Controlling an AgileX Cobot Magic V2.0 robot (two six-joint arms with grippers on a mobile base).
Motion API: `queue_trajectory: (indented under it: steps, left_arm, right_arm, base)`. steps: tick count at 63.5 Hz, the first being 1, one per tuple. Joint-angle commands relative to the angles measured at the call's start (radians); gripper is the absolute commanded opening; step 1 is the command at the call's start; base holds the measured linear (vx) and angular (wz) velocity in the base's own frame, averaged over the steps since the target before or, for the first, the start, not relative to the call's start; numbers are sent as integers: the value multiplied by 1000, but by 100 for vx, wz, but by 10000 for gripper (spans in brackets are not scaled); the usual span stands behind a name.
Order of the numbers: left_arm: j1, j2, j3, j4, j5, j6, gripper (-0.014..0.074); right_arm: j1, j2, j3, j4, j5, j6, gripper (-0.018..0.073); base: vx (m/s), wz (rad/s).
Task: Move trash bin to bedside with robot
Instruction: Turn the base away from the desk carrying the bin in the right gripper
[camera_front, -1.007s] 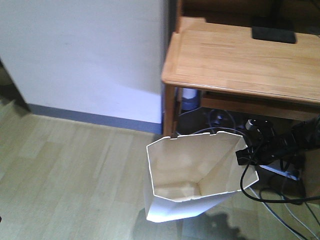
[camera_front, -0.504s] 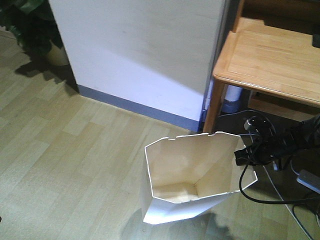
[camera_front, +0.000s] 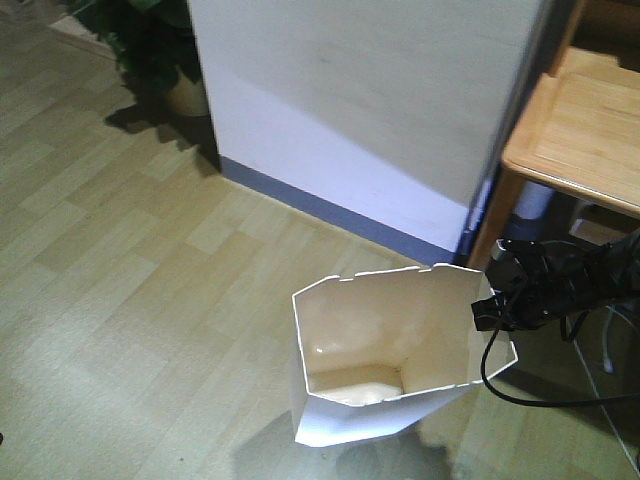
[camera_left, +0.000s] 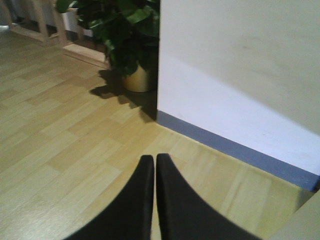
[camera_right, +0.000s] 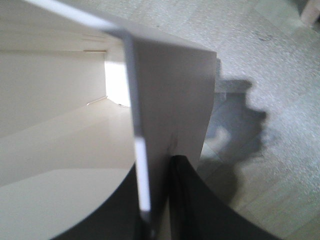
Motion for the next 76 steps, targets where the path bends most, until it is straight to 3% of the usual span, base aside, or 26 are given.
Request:
queue_trajectory:
  steps: [1, 76]
  left_arm:
    - [-3, -14, 3, -2, -66, -4, -6]
    - [-3, -14, 3, -2, -66, -4, -6]
  right_arm:
    - [-3, -80, -15, 69, 194, 13, -5]
    - [-3, -80, -15, 69, 194, 13, -5]
  base:
    - [0, 41]
    - [5, 42]
